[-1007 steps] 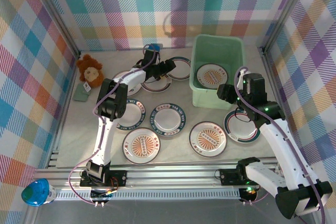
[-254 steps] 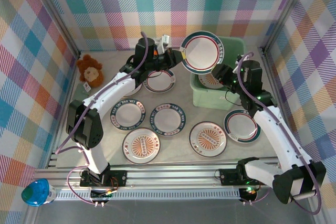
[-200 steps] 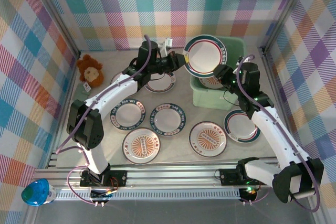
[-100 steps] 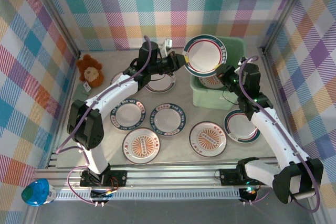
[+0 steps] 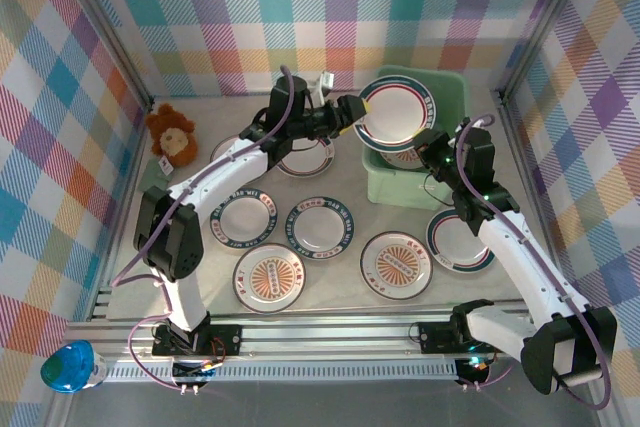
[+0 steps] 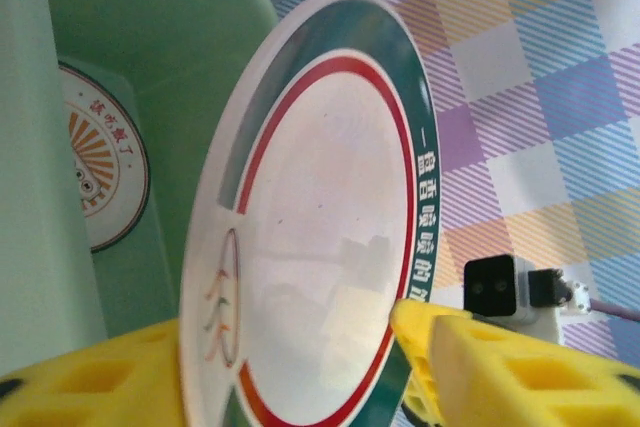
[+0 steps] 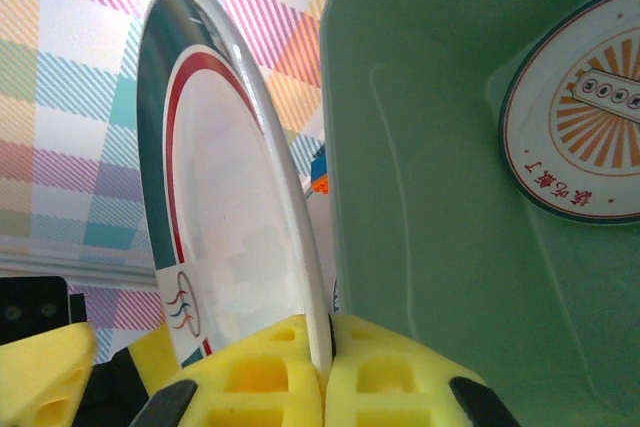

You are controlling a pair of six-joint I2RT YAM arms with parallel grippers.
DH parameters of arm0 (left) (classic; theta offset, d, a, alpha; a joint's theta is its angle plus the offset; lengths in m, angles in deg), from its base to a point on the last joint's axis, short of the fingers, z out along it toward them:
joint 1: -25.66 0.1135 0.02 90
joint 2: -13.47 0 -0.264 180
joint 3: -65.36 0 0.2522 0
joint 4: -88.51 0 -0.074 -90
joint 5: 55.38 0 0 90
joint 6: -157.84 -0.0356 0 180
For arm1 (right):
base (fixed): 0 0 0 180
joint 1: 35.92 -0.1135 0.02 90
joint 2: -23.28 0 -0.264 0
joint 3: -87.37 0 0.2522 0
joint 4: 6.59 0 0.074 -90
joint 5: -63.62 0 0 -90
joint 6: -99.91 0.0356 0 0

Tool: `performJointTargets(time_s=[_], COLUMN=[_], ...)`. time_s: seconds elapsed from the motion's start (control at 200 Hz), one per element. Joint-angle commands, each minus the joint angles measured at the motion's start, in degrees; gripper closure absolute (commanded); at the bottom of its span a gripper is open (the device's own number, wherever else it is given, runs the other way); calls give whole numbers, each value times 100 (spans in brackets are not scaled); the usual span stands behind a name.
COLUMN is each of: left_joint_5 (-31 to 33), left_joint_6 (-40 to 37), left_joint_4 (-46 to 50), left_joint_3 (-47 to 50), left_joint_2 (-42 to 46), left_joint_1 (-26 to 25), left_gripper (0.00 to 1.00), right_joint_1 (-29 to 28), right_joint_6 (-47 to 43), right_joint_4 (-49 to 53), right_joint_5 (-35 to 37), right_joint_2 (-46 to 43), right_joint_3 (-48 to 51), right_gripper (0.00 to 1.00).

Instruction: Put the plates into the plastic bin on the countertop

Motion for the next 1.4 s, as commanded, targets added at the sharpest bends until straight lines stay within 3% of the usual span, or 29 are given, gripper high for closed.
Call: performJointTargets(time_s=[0.0, 0.1, 0.225, 0.375, 0.775, 1.045, 1.395], left_joint_5=[42, 296, 545, 533, 180, 76, -65], left_joint_6=[-144, -457, -900, -1114, -1738, -1935, -2034], left_joint_4=[21, 216, 492, 801, 1395, 1675, 1756], left_joint_3=[-382, -475, -469, -428, -458, -941, -716], left_joint_2=[0, 126, 353, 484, 237, -256, -166], left_joint_1=[-25, 42, 219, 581, 1178, 1337, 1534], left_gripper=[28, 13, 10, 9, 9, 9, 9], right_joint_1=[26, 26, 27, 19, -148, -231, -407], right_joint_6=[290, 517, 808, 1390, 2407, 3007, 3539], right_joint_4=[-111, -67, -44, 105, 1143, 1598, 2329], right_joint_5=[421, 809, 1199, 1864, 2991, 3162, 3362], right_joint_2=[-158, -161, -19, 302, 2122, 3192, 4182], right_joint_3=[12, 32, -16, -132, -1763, -2661, -3590], right_gripper=[100, 100, 100, 100, 100, 100, 100])
